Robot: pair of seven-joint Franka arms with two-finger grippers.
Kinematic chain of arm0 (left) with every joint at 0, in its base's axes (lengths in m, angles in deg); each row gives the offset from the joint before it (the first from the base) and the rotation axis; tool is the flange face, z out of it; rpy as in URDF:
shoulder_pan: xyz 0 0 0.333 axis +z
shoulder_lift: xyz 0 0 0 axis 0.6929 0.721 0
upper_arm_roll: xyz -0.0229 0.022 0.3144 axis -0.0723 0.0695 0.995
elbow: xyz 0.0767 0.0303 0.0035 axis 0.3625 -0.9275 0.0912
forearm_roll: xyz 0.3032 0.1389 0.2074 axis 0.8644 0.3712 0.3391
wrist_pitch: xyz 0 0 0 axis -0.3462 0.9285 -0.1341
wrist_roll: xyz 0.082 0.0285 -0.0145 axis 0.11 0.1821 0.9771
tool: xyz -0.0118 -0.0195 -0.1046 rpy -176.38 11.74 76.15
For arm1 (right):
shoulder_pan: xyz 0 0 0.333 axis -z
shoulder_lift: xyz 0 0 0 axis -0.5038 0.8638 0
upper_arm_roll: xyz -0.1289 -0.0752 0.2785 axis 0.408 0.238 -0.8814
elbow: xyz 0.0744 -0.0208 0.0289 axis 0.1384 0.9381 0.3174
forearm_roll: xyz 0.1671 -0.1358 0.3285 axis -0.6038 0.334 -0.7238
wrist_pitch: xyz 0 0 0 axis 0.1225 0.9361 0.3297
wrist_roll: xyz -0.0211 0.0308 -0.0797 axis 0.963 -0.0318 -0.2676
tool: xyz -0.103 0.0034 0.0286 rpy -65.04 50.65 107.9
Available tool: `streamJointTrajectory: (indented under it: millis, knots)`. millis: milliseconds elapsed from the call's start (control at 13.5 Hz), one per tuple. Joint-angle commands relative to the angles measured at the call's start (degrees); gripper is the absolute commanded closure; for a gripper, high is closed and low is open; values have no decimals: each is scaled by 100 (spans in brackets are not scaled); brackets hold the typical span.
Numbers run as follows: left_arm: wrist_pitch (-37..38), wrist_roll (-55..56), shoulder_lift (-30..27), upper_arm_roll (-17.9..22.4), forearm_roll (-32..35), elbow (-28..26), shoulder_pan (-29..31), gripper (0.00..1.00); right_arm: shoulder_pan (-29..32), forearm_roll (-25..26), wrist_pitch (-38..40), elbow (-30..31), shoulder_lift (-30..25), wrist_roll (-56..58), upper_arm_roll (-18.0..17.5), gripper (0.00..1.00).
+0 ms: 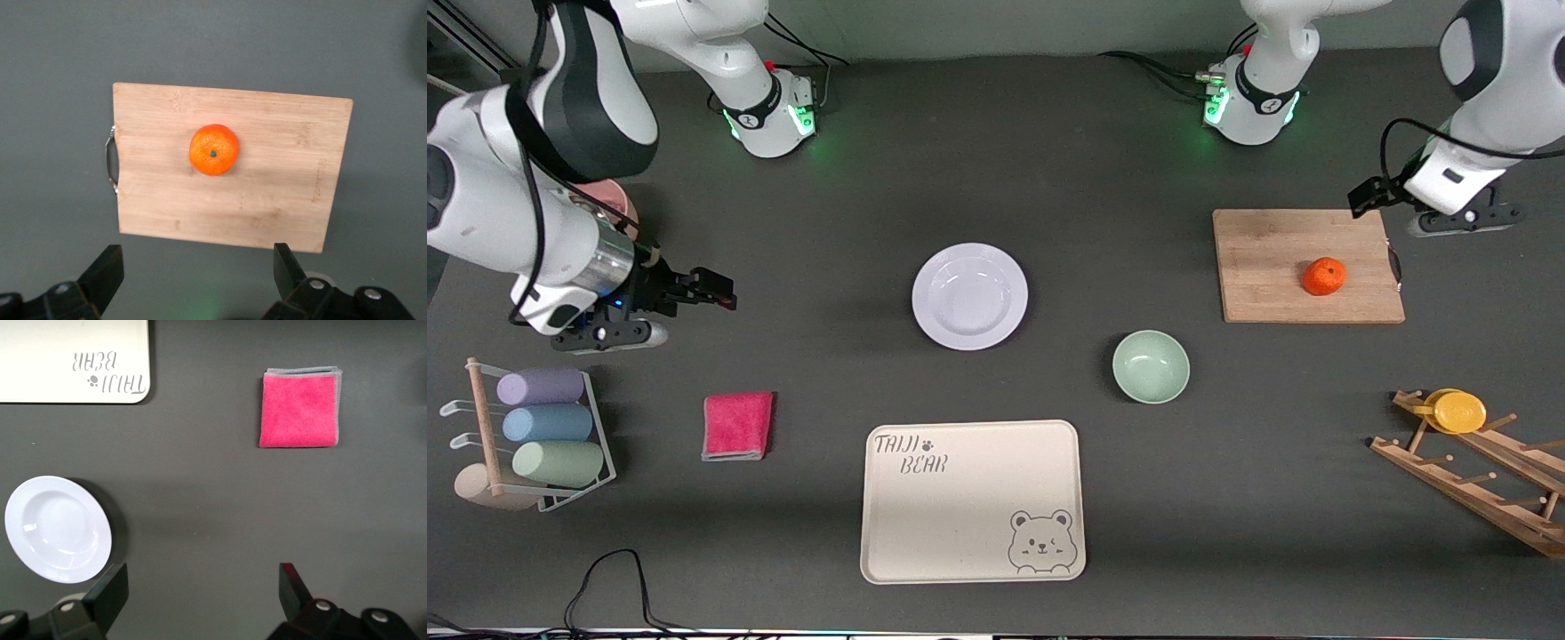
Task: Place orange and plate with both arms
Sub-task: 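Reach the left gripper down toward the orange on the cutting board, then close the left gripper around the orange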
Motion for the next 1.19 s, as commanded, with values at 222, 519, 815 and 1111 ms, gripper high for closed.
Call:
streamJointTrajectory:
  millis: [222,519,815,1111]
  knots:
    - [-1791,-95,1114,22,71,-592,215,0,-495,5,-49,-26,38,-104,52,0]
    - [-3197,-17,2063,39,62,-812,215,0,-522,5,-49,-27,38,-105,52,0]
    - [-3709,-25,2381,48,62,-953,223,0,-522,-57,-75,-27,38,-113,43,0]
    - [-3710,-16,2425,48,62,-953,223,0,-513,-57,-93,-35,47,-96,43,0]
